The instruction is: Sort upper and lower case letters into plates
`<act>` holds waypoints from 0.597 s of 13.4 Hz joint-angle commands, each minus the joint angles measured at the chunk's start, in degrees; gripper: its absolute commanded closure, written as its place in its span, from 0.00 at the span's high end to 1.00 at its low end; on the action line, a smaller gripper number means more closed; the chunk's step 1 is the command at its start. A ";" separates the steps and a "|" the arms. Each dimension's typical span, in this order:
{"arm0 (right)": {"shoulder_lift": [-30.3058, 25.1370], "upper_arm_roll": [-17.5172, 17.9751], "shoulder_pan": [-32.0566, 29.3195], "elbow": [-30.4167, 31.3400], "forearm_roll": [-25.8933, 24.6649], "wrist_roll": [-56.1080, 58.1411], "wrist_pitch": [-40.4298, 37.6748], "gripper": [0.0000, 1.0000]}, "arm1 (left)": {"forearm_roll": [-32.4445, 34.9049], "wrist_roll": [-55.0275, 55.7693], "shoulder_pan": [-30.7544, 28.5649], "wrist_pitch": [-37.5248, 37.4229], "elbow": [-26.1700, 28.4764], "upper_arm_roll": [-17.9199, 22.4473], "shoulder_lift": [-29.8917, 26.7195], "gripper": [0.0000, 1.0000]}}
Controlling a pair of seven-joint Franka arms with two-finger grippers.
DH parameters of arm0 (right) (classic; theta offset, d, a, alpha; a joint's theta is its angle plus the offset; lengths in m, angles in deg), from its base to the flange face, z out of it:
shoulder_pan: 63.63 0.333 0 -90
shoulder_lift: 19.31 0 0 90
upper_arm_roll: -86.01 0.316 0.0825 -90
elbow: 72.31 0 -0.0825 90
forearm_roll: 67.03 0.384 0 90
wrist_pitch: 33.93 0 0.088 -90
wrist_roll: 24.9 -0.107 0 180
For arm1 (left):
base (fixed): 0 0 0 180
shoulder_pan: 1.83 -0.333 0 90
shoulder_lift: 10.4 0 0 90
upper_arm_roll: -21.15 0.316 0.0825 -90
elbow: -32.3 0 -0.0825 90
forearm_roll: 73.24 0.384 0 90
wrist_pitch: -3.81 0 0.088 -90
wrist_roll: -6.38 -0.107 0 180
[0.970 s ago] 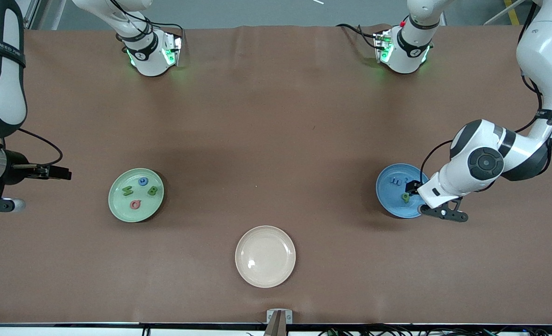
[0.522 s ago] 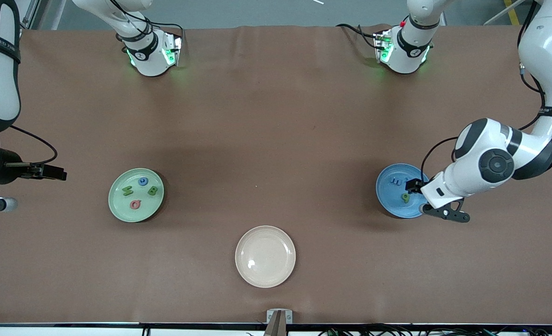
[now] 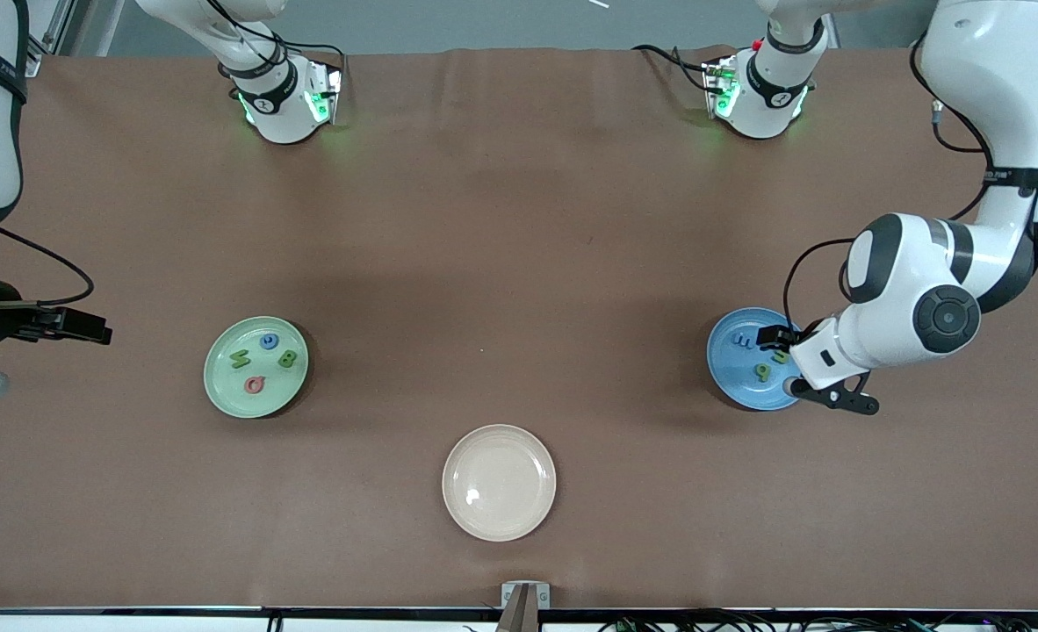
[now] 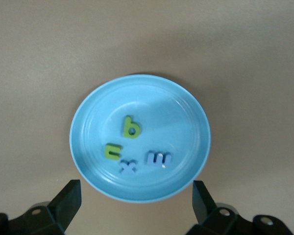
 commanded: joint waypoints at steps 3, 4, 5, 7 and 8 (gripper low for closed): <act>-0.47 0.65 -0.36 0.15 0.67 -0.10 -0.48 1.00 | -3.61 -1.36 10.18 -2.63 0.50 12.72 -6.59 1.00; -0.47 0.65 -0.27 0.15 0.58 0.16 -0.22 1.00 | -3.52 -1.44 9.22 -2.71 0.67 12.81 -9.57 1.00; -0.47 0.74 0.08 0.15 0.58 0.08 0.13 1.00 | -3.43 -1.44 7.29 -2.89 0.94 12.63 -12.47 1.00; -0.47 0.65 0.87 0.59 0.58 -0.01 0.14 1.00 | -3.43 0.65 6.13 -5.52 0.85 12.72 -17.04 1.00; -0.47 0.65 0.78 0.76 0.58 -0.01 0.13 1.00 | -3.35 3.27 5.96 -5.61 0.85 12.72 -18.72 1.00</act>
